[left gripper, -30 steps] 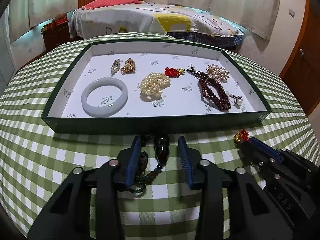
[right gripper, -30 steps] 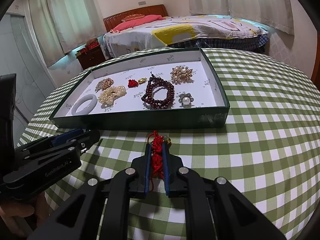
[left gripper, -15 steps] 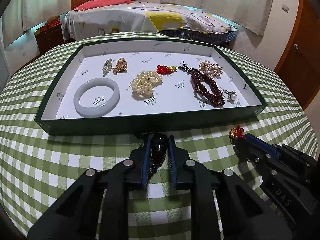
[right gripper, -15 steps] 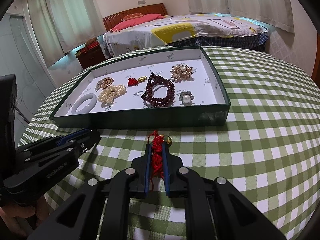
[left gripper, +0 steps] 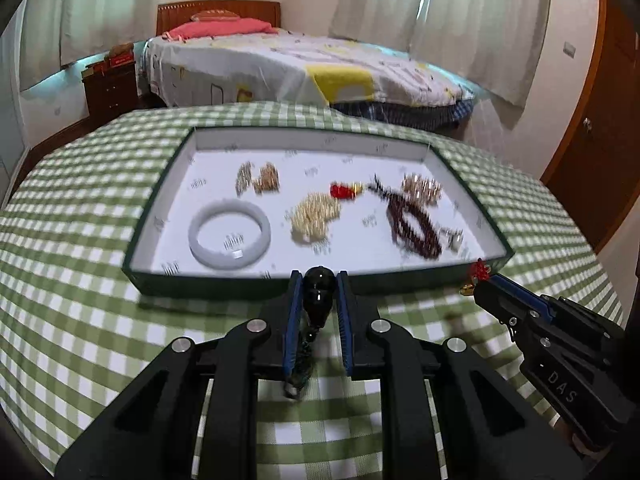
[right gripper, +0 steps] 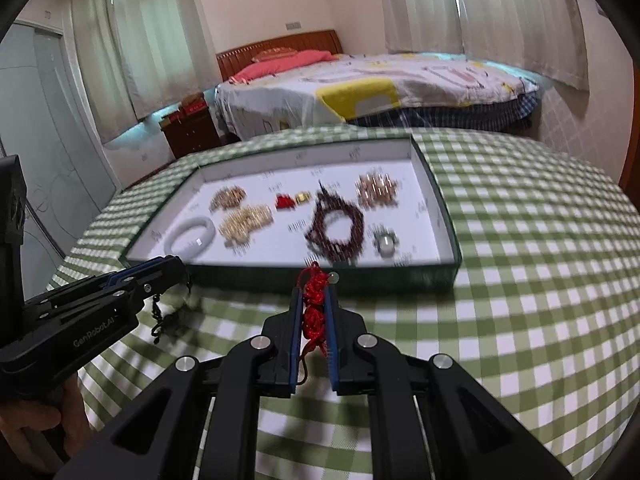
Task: Organize jewelry
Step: 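Carry the black necklace and red pendant into the box and open both grippers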
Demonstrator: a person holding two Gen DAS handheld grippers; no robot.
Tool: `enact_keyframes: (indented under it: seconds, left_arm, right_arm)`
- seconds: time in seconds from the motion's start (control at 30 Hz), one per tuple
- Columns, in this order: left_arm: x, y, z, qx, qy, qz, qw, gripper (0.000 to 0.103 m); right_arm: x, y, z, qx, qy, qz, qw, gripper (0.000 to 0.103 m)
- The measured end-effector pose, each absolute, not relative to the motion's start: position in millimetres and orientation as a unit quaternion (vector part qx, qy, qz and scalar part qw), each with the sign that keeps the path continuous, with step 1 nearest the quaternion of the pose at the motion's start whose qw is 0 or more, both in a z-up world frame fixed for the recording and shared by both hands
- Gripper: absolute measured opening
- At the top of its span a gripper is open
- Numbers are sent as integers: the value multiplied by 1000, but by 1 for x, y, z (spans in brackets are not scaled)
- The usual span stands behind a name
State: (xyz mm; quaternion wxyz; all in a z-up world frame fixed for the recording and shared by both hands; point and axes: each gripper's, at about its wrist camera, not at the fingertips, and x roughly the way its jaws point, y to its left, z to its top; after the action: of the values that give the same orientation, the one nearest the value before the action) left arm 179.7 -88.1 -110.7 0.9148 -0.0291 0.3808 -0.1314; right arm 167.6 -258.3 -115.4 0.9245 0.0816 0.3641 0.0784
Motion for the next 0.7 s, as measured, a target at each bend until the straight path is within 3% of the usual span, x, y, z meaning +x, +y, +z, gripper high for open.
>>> enact_keyframes:
  seconds: [0.47, 0.7]
  left_arm:
    - [218, -95, -45, -39, 302, -149, 941, 17]
    - [270, -109, -49, -23, 299, -133, 945, 17]
  right_arm:
    - [216, -249, -64, 64, 299, 95, 947, 11]
    - [260, -247, -57, 58, 283, 99, 952, 11]
